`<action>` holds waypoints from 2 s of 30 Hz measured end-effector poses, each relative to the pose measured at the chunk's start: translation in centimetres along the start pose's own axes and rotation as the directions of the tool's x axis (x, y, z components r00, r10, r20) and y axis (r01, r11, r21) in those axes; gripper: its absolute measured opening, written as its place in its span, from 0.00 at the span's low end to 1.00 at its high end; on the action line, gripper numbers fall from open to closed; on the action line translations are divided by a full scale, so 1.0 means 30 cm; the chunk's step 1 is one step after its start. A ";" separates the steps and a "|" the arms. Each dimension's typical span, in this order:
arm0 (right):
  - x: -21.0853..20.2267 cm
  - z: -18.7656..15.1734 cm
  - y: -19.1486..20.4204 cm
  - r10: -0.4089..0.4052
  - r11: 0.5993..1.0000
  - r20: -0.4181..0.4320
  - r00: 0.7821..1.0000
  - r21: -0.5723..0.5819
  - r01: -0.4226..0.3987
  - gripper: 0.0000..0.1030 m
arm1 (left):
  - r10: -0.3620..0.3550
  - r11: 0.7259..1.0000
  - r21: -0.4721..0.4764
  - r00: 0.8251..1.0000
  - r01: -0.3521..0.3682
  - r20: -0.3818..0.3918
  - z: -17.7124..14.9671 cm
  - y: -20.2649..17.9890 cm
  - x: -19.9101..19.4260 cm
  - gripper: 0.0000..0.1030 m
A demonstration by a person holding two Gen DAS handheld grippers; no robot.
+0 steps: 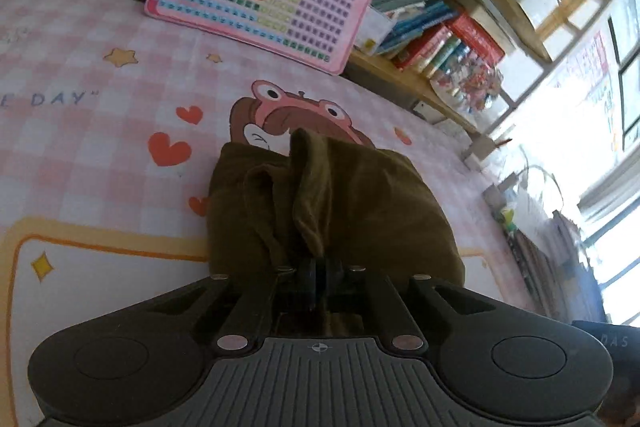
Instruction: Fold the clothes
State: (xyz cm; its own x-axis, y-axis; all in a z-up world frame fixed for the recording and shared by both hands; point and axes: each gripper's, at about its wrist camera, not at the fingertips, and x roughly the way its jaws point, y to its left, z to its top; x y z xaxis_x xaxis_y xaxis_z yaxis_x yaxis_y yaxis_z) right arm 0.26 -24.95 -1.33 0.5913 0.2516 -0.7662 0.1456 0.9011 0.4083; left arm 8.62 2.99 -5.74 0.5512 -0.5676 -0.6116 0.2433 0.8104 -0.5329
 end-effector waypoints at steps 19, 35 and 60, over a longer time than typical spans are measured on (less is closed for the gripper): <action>0.030 -0.008 -0.011 -0.001 1.000 -0.018 1.000 0.031 0.002 0.50 | -0.017 0.999 -0.045 0.987 0.024 0.157 0.119 -0.013 0.021 0.00; 0.027 -0.008 0.001 0.017 1.000 0.005 1.000 0.016 -0.017 0.50 | 0.086 0.996 -0.040 0.986 -0.081 0.140 0.113 -0.019 -0.075 0.62; 0.121 -0.030 0.070 0.161 0.985 -0.035 0.986 -0.059 -0.163 0.27 | 0.104 0.992 -0.073 0.994 -0.106 -0.032 -0.058 -0.040 -0.065 0.30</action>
State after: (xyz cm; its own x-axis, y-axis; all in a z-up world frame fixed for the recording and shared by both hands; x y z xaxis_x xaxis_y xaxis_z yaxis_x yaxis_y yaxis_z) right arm 2.00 -21.83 -3.69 0.5788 0.4057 -0.7074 0.0000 0.8675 0.4974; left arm 5.86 2.88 -4.93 0.5473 -0.4846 -0.6824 0.1243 0.8534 -0.5063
